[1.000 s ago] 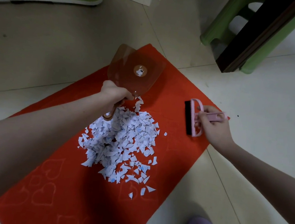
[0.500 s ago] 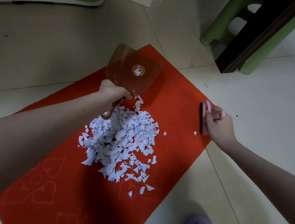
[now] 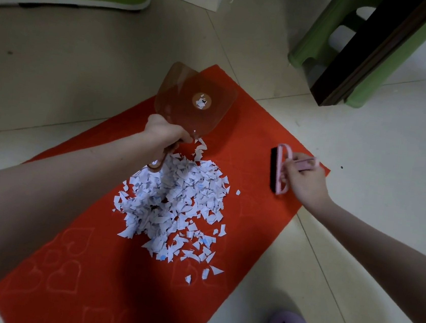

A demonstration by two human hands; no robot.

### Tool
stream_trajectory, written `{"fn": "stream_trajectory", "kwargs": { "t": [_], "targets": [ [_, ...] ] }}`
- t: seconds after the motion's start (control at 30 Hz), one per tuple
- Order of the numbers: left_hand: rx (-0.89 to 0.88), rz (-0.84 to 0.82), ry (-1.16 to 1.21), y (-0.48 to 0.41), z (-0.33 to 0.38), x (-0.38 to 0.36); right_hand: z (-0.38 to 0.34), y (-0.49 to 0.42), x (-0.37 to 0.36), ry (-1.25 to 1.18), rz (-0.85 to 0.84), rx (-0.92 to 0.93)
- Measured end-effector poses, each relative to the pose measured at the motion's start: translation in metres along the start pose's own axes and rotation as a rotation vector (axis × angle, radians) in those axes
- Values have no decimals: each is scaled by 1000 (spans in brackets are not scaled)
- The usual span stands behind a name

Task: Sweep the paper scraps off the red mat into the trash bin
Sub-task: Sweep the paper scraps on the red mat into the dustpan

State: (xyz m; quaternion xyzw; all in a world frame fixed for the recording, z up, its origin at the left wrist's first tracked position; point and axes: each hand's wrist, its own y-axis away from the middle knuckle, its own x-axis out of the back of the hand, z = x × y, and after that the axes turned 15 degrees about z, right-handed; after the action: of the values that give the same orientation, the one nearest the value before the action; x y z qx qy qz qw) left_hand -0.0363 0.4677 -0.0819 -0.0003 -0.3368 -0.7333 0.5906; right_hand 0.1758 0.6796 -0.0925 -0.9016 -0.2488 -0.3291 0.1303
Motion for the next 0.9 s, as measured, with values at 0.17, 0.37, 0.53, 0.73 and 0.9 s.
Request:
{"fn": "stream_trajectory", "kwargs": {
  "t": [0.17,0.37,0.53,0.73,0.9],
  "targets": [
    [7,7,-24,0,-3,0,-27,42,-32,-174,-274,52],
    [15,11,-8,-4,0,6,-67,36,-17,-477,-205,55],
    [9,29,23,-8,6,17,-64,11,-27,-222,-200,170],
    [3,91,84,-16,12,31,-85,-21,-68,145,-153,494],
    [4,158,130,-24,13,43,-107,-32,-106,383,-301,550]
  ]
}}
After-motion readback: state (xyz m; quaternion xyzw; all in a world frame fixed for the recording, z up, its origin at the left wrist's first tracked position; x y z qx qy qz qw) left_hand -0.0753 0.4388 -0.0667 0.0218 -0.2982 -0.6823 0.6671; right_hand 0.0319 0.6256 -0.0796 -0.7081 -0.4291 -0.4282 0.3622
